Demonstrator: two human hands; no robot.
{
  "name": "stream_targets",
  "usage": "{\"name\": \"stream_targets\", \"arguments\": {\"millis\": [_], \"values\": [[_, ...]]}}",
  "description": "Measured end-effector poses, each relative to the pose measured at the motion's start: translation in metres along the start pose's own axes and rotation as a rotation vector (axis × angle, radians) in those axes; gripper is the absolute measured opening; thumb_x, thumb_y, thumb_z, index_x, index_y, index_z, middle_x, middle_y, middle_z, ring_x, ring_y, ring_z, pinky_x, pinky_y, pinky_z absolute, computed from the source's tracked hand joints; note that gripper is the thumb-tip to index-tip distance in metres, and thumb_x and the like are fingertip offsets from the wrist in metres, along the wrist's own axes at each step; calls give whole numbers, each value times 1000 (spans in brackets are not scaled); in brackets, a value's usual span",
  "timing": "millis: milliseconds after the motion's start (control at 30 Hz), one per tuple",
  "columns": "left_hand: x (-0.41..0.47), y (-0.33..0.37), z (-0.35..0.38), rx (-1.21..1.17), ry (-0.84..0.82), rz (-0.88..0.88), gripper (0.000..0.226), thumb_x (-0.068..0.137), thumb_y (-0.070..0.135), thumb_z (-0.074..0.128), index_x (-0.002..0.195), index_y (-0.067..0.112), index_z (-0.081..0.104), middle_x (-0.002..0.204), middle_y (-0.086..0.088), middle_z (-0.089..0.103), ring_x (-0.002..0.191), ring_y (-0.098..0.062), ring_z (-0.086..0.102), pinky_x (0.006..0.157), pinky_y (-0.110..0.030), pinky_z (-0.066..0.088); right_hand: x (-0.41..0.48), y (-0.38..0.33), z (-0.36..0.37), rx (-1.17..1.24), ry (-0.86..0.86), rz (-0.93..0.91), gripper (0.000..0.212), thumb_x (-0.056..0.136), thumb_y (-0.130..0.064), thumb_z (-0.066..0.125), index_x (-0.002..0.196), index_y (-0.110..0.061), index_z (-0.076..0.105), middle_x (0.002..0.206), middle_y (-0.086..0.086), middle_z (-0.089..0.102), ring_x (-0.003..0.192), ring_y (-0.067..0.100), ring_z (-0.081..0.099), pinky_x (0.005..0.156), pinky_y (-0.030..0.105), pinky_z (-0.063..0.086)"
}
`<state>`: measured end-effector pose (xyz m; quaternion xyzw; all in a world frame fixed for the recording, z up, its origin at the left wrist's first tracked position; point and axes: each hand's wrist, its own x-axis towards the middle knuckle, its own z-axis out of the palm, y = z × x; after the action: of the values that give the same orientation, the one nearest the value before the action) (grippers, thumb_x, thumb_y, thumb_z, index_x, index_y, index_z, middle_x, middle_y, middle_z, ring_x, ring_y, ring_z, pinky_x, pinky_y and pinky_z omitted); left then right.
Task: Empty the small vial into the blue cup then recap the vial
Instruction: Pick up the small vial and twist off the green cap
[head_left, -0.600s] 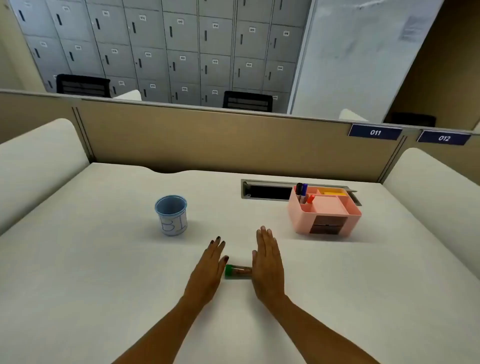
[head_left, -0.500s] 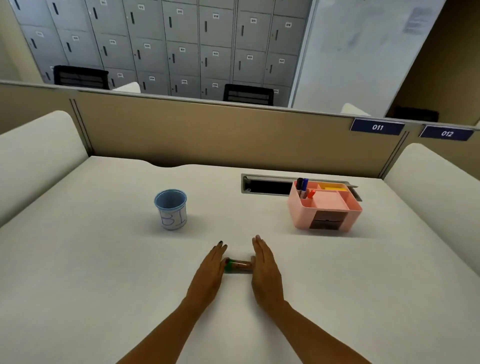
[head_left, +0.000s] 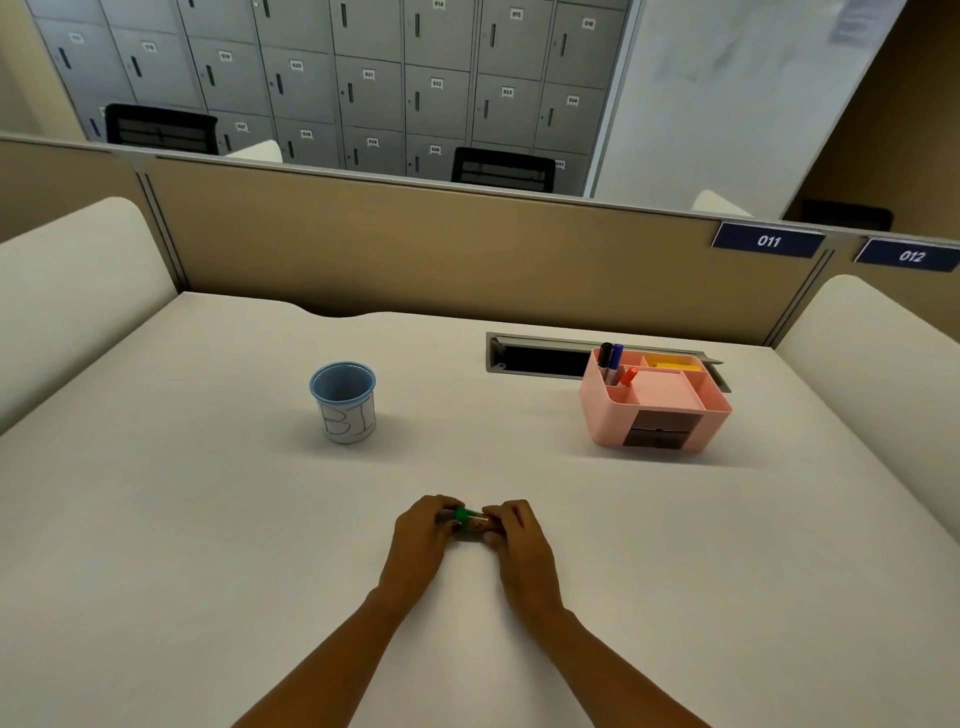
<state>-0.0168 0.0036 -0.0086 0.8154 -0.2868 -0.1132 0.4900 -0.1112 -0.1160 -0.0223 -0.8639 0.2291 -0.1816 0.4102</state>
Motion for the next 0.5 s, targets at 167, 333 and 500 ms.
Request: {"name": "stream_targets", "arguments": {"millis": [167, 333, 500], "values": [[6, 14, -3, -160, 42, -89, 19, 91, 6, 52, 105, 11, 63, 105, -5, 67, 89, -10, 60, 75, 0, 41, 1, -17, 0, 199, 72, 71, 15, 94, -3, 53, 107, -7, 61, 102, -3, 55, 91, 10, 58, 77, 5, 44], [13, 33, -2, -659, -17, -333, 27, 95, 19, 47, 113, 6, 62, 108, -14, 68, 97, -23, 67, 86, -30, 54, -3, -41, 0, 335, 127, 125, 17, 97, -17, 52, 112, -13, 59, 103, 4, 65, 91, 12, 61, 77, 11, 48], [19, 53, -5, -959, -141, -395, 35, 97, 29, 38, 114, 9, 62, 115, -11, 66, 103, -28, 64, 83, -42, 51, -2, -61, 2, 528, 52, 279, 22, 98, -32, 46, 115, -22, 57, 99, 2, 68, 85, 14, 65, 70, 21, 54]]}}
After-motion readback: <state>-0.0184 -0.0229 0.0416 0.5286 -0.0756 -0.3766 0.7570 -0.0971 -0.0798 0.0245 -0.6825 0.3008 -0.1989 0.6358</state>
